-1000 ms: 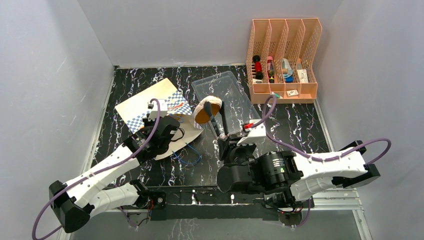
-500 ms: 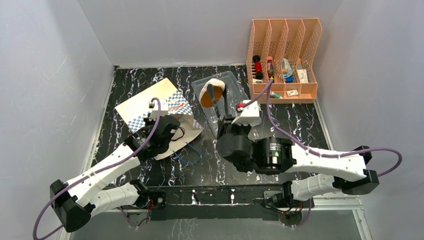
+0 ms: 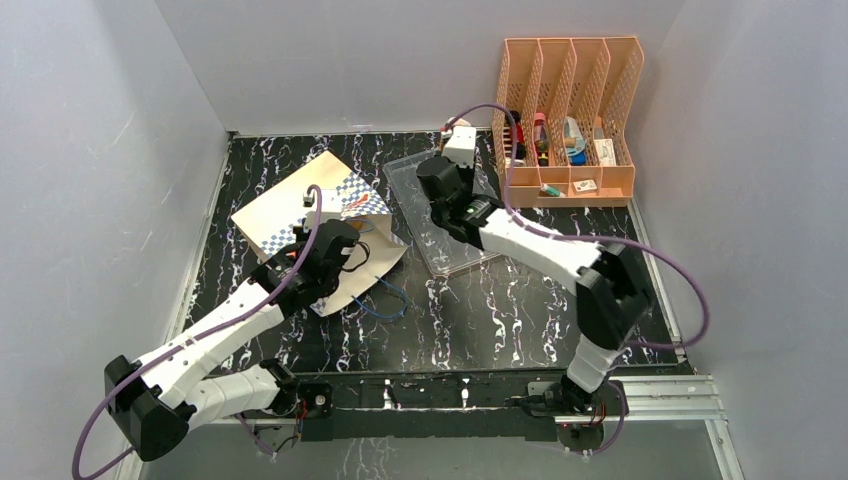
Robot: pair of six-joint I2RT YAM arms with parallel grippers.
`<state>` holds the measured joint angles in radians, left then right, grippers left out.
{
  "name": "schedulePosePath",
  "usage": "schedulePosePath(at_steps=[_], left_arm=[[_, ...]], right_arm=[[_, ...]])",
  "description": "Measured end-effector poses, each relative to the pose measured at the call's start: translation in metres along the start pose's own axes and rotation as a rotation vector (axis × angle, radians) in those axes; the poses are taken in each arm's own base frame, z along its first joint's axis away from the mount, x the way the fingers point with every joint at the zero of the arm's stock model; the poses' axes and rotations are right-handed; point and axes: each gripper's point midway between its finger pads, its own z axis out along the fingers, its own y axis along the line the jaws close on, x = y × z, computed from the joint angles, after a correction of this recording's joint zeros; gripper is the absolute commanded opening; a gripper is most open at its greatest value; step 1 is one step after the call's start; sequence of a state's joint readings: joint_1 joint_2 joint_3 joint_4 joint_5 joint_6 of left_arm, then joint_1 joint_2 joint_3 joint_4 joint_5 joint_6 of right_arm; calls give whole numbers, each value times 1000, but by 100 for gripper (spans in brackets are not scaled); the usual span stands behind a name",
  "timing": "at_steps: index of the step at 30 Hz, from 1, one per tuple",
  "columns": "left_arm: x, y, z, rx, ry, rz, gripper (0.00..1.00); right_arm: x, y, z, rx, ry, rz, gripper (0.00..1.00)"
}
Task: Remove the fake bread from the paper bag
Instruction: Place the fake bread in the container.
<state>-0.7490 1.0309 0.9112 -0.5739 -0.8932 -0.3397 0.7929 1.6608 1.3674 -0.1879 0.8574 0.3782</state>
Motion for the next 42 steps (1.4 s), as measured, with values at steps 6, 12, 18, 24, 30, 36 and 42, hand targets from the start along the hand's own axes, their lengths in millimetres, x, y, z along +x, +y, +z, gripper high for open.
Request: schedulePosePath(at_steps=[6, 12, 18, 24, 30, 36, 42], left_arm=[[-2, -3, 5, 23, 7, 1, 0], [-3, -9, 8, 51, 13, 7, 0], [-7, -12, 7, 69, 10, 2, 0], [-5, -11, 5, 73, 16, 1, 0], [-11, -6, -1, 76, 10, -15, 0], [-11, -1, -4, 74, 13, -19, 0], [-11, 3, -7, 75, 8, -24, 0]], right_arm=[[34, 5, 65, 89, -8, -98, 2], [31, 4, 78, 132, -68, -133, 1], [35, 4, 76, 145, -100, -120, 2], [61, 19, 57, 125, -80, -131, 2], [95, 42, 38, 85, -40, -112, 4], [136, 44, 32, 95, 40, -118, 6], [159, 42, 28, 109, 92, -85, 11]])
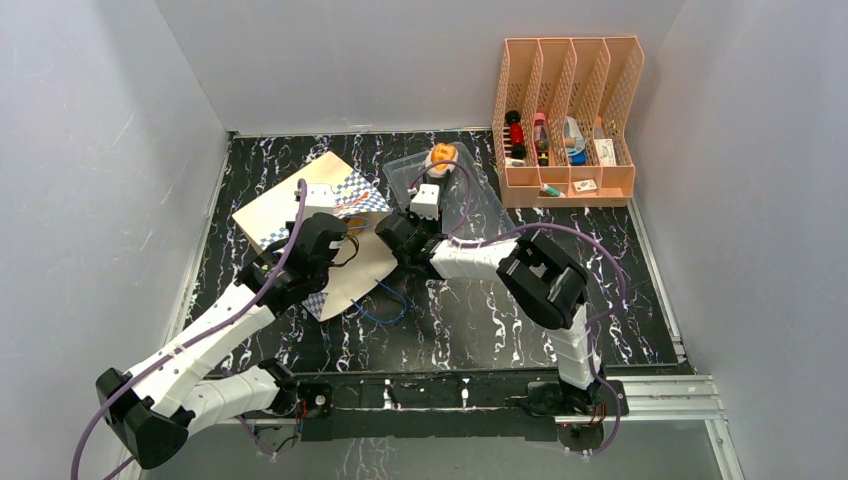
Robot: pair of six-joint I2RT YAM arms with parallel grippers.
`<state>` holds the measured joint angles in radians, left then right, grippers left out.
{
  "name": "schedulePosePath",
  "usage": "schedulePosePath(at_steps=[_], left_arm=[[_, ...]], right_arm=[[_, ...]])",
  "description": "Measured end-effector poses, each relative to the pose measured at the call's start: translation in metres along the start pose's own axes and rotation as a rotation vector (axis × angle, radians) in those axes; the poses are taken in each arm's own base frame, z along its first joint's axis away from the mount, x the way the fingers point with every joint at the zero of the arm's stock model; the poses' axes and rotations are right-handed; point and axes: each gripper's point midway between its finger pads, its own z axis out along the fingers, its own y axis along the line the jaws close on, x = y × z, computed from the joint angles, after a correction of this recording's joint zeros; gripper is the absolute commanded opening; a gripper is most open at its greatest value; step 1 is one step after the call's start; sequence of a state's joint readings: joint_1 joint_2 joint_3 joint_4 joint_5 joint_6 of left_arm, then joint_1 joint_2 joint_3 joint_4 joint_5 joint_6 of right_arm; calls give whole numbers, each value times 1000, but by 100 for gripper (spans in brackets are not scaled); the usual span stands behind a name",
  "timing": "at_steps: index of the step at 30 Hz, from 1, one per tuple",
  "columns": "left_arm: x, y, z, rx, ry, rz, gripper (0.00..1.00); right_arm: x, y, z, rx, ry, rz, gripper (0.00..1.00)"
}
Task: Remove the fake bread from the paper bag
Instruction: Place the fake bread in the container.
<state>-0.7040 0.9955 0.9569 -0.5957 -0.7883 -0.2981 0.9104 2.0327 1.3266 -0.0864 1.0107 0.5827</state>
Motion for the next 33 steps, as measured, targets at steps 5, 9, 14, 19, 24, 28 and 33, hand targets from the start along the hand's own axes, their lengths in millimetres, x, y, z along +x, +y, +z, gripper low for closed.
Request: schedulePosePath(at_steps=[5, 9, 14, 19, 24, 28, 33], left_arm=[[1, 1, -1, -1, 2, 2, 0], [1, 3, -3, 0, 0, -1, 0], [0, 5, -5, 0, 0, -1, 0], [-4, 7, -8, 1, -3, -4, 0], [-4, 8, -9, 0, -1, -2, 0], [-3, 9, -9, -2, 1, 1, 0], [-3, 8, -9, -1, 1, 1, 0]], right_arm=[[21, 4, 0, -6, 43, 7, 17], [34, 6, -2, -19, 84, 7, 22], [40, 8, -4, -29, 112, 36, 31], [42, 10, -5, -36, 124, 61, 36], [44, 9, -6, -38, 131, 78, 44], [47, 9, -8, -48, 149, 73, 44], [53, 8, -10, -53, 175, 62, 42]])
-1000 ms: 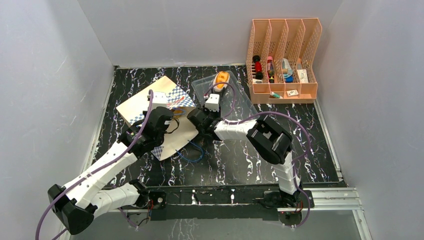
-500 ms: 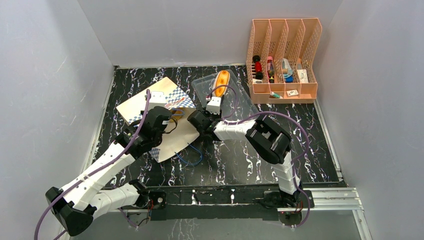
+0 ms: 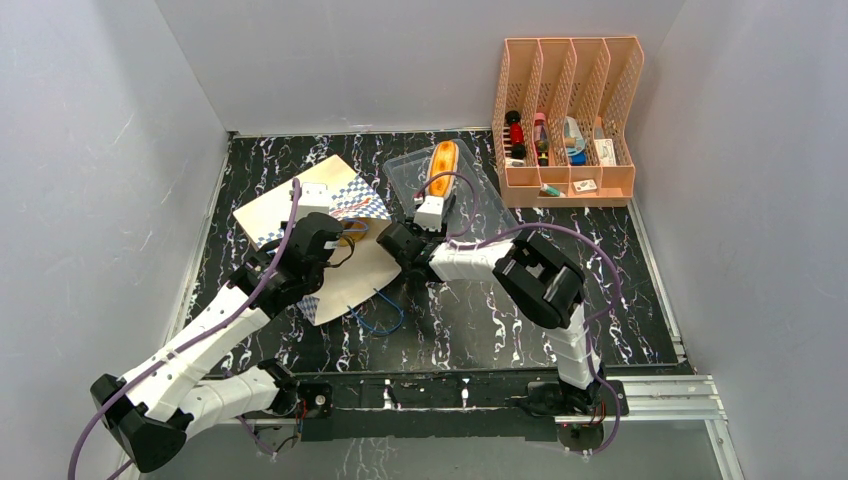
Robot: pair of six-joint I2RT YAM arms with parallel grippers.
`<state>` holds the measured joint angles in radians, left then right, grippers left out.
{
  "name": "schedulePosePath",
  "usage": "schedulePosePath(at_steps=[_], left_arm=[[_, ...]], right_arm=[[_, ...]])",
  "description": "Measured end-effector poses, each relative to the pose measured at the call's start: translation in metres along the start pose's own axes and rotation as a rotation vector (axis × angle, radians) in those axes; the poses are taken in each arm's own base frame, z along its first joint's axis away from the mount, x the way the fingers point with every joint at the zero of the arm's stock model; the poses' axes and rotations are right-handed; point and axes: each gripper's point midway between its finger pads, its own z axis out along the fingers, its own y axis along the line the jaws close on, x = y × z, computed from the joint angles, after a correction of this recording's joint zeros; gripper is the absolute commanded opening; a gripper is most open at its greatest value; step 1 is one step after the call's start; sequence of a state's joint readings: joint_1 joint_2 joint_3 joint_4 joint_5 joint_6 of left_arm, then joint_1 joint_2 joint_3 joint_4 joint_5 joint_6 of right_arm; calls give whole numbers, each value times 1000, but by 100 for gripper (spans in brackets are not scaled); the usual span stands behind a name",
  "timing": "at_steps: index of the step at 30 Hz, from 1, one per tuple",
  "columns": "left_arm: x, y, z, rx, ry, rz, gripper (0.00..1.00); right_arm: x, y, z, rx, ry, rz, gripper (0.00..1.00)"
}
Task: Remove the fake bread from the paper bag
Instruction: Place the fake bread in the container, then pick up the clamp from the container.
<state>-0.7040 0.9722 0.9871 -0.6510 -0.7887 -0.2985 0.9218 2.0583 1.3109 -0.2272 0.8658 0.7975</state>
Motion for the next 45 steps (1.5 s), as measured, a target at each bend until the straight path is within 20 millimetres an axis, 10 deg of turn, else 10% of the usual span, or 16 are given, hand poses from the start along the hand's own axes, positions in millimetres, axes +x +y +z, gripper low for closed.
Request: schedulePosePath(at_steps=[45], left_arm=[[-4, 1, -3, -8, 27, 5, 0]], right_arm=[[13, -4, -38, -73, 27, -49, 42]])
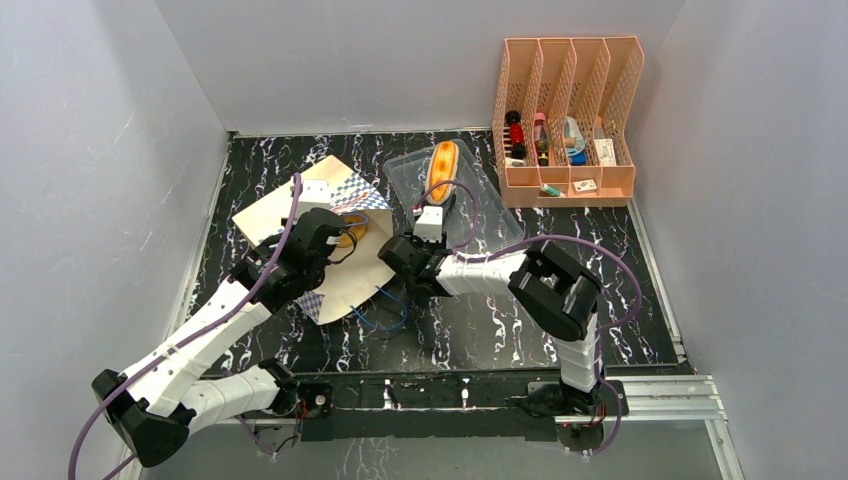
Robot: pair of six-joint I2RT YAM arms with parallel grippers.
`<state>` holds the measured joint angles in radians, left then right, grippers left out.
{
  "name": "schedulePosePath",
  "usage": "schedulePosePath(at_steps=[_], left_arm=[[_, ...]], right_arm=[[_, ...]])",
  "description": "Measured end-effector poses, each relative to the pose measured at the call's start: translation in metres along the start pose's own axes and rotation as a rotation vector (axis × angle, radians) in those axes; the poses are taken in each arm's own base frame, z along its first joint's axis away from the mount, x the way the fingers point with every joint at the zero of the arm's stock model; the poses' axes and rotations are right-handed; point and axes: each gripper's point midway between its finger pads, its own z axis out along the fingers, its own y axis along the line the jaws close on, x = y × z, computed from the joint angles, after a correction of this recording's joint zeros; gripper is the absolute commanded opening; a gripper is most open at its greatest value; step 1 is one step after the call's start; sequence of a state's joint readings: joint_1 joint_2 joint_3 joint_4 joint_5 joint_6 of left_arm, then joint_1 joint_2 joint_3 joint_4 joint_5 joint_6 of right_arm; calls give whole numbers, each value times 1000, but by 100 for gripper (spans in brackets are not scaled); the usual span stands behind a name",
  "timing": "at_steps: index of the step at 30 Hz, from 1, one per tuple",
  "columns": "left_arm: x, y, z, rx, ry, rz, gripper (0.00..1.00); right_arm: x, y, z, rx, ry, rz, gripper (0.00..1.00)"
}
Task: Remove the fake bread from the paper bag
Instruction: Pick up the clamp from the container.
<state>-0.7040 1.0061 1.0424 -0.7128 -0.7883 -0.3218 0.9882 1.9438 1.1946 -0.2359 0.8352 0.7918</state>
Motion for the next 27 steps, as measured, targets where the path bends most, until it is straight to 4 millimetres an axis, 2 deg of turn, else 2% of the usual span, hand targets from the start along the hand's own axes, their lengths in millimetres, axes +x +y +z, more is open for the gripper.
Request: schedulePosePath(at_steps=[7, 14, 19, 27], left_arm=[[0, 0, 0, 0, -1, 0, 0], [-1, 0, 0, 1, -2, 8, 0], [-2, 0, 0, 1, -6, 10, 0], [-2, 0, 0, 2, -6, 20, 0]], right_arm=[[-3, 0, -1, -1, -7, -8, 40], [-5, 3, 0, -12, -17, -14, 23], [-3, 2, 1, -25, -35, -5, 21], [2, -4, -17, -49, -34, -33, 21]])
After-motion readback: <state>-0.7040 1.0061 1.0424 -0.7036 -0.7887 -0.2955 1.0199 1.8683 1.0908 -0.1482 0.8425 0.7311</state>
